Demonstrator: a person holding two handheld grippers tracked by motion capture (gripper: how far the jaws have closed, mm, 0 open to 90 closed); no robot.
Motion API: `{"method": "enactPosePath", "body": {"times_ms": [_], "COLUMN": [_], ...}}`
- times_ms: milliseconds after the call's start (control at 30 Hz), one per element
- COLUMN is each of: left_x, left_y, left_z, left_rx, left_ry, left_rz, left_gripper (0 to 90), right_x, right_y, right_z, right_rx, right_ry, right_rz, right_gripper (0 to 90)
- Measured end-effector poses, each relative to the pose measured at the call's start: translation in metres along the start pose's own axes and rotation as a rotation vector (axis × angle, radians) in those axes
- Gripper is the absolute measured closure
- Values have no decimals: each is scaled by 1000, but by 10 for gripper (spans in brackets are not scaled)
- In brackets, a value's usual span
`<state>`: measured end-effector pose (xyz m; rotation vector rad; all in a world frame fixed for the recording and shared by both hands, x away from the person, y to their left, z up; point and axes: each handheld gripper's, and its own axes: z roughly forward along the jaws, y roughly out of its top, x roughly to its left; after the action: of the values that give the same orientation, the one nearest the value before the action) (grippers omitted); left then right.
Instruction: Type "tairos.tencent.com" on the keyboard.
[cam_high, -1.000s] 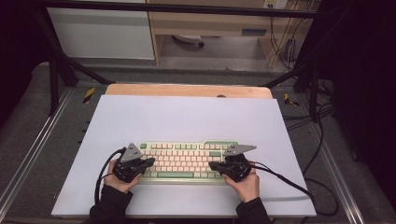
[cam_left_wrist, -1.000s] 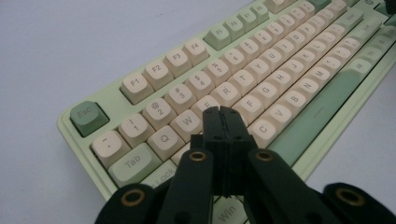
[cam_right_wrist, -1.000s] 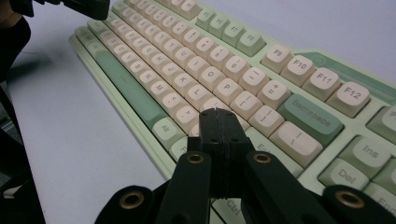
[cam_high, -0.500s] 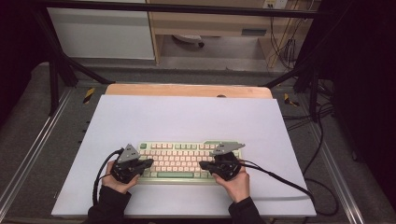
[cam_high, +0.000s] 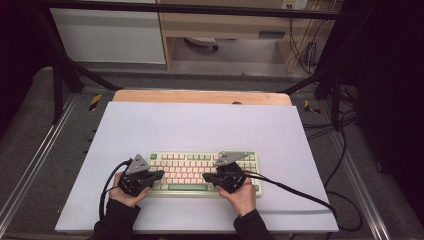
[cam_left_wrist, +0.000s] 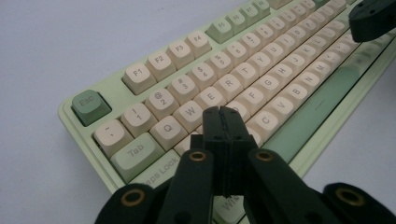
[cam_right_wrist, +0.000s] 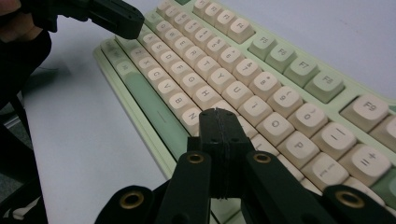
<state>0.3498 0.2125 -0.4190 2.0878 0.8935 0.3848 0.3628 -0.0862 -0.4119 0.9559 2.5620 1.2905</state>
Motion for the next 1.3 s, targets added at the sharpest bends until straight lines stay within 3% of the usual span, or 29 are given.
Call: {"method": "enactPosePath", "body": {"times_ms": [667,1300], "left_x": [1,1], "left_y": [0,0], "left_z": [0,0], "left_rx": [0,1], "left_ry": [-2,0], "left_rz": [-2,0], "left_gripper": [900,900], "right_x": [8,8], "right_y": [6,3], "right_z": [33,38], "right_rx": [19,36], "right_ry": [34,31], "right_rz": [-1,1], "right_gripper": [900,900]}}
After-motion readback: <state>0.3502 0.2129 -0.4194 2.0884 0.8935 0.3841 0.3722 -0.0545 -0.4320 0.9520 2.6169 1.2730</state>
